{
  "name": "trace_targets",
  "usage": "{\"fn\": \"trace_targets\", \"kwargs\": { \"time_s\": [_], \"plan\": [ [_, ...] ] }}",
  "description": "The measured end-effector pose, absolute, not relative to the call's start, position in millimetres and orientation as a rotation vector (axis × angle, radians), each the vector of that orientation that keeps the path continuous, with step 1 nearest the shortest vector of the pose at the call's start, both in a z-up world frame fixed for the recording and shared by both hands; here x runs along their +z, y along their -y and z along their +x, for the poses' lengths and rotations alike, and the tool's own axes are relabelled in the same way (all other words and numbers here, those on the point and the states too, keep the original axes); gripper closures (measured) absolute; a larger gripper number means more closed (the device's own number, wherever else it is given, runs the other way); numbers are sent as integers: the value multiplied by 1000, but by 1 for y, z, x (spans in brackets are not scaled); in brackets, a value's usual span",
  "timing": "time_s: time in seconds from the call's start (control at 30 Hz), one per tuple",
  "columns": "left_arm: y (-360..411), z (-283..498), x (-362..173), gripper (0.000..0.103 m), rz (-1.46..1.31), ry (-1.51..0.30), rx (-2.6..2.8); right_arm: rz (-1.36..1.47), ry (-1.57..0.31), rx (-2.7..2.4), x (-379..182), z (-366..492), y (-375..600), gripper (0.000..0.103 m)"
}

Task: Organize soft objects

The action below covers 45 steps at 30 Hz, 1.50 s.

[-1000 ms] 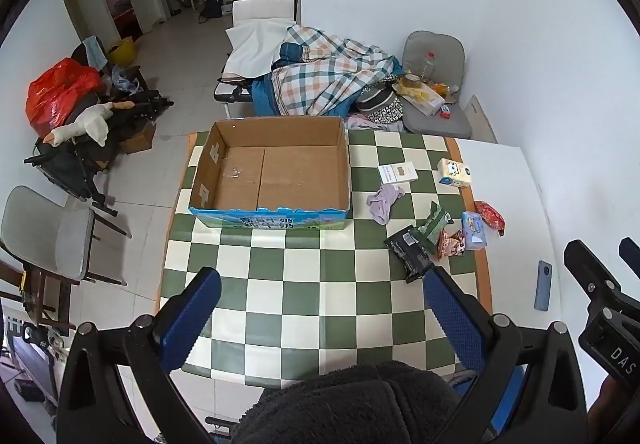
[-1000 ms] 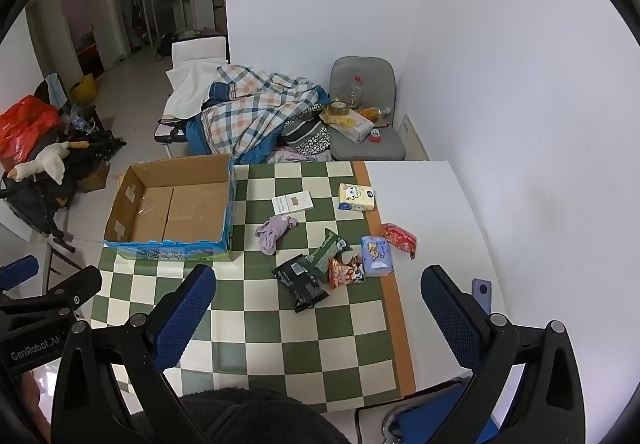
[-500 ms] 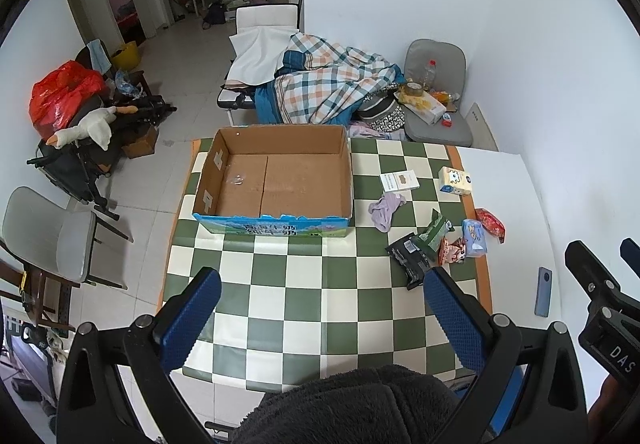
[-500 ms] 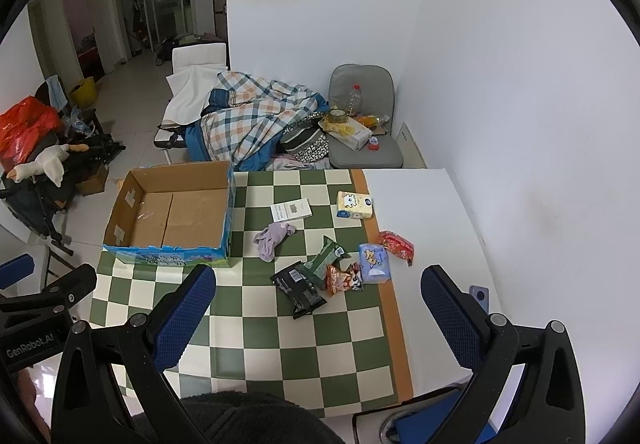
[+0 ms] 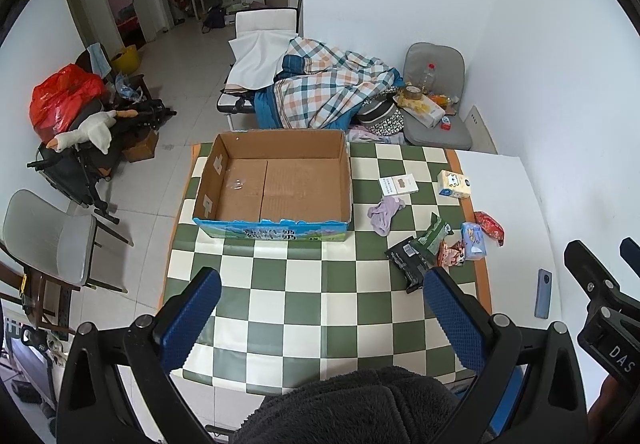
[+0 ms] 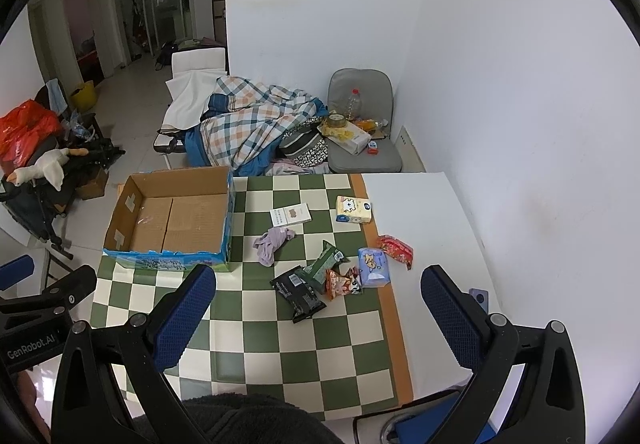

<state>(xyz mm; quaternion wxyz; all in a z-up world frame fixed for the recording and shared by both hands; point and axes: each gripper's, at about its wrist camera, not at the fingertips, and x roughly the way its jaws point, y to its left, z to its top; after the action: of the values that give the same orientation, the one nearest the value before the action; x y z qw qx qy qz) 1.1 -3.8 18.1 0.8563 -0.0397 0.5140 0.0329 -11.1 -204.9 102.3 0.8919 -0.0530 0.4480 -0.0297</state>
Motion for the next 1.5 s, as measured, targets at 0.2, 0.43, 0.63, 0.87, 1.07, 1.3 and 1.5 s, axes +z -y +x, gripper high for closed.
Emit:
{"fn": "trace_targets", "kwargs": {
  "time_s": [0.2, 0.43, 0.63, 0.87, 1.07, 1.3, 1.5],
  "plan": [
    [5, 4, 20, 0, -82, -1078, 69, -109, -927, -62, 103, -12, 204, 0],
    [4, 2, 19, 0, -82, -1076, 70, -107, -927, -61, 103, -11, 205, 0],
    [4, 3, 20, 0, -81, -1076, 70, -107, -925, -63, 106, -9, 205, 0],
    [3, 2, 19, 0, -85, -1075, 68, -107, -924, -62, 106, -9, 205, 0],
    [4, 2, 20, 0, -81, -1074, 71, -108, -925, -63, 105, -9, 205, 0],
    [4, 5, 22, 0, -81, -1073, 70, -108, -921, -62, 106, -9, 205, 0],
    [5, 6, 23, 0, -82, -1074, 66, -97, -925, -59, 108, -5, 209, 0]
  ]
}}
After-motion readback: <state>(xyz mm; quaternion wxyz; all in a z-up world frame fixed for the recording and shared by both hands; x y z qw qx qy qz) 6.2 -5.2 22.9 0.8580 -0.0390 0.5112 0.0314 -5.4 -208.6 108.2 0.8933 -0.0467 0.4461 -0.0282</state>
